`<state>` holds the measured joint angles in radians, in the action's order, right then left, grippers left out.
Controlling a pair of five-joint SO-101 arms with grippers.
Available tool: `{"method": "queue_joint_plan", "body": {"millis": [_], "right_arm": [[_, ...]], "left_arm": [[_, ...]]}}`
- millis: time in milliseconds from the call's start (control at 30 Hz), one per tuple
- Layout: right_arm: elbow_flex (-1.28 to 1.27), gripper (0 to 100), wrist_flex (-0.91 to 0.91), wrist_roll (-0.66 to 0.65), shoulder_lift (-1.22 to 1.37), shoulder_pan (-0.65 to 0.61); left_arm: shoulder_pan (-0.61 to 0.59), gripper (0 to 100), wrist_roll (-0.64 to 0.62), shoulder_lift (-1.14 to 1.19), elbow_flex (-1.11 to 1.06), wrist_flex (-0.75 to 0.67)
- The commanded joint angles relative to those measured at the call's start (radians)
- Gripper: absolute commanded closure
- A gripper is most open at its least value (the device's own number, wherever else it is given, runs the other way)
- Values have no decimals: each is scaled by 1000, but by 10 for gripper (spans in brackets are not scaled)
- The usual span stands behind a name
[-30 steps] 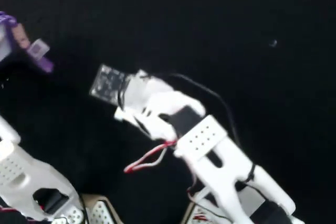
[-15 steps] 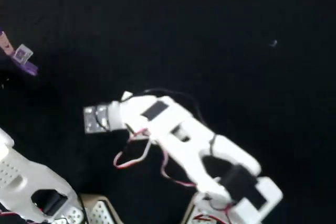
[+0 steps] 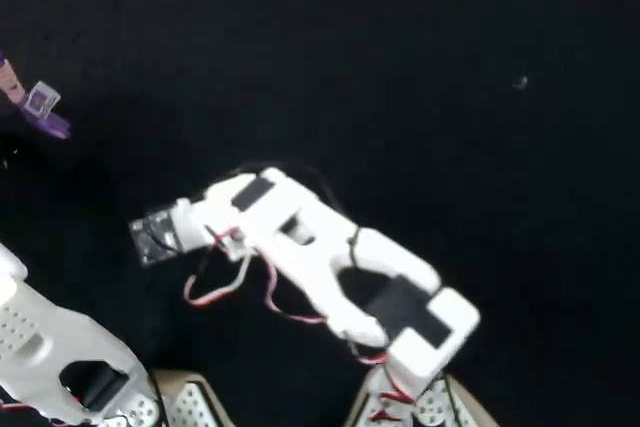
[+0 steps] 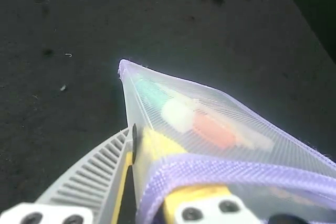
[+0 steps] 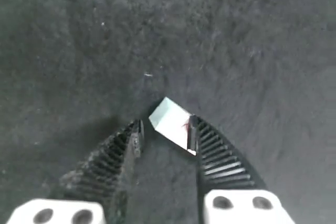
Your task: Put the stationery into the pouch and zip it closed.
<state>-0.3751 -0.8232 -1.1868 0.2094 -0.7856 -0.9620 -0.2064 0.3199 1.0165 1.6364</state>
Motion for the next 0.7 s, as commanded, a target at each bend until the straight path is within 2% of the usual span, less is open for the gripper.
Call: {"method": "queue_joint_plan", "body": {"millis": [0, 267, 433, 667], "right_arm": [[153, 869, -77, -14, 73, -6], [354, 864, -226, -12, 197, 3], [426, 747, -318, -11, 200, 18], [456, 765, -376, -12, 200, 57]], "left_arm": [[-2, 970, 11, -58, 33, -29], [-1, 970, 37, -58, 33, -29], [-1, 970, 49, -58, 33, -29], [-1, 970, 51, -57, 31, -28]]}}
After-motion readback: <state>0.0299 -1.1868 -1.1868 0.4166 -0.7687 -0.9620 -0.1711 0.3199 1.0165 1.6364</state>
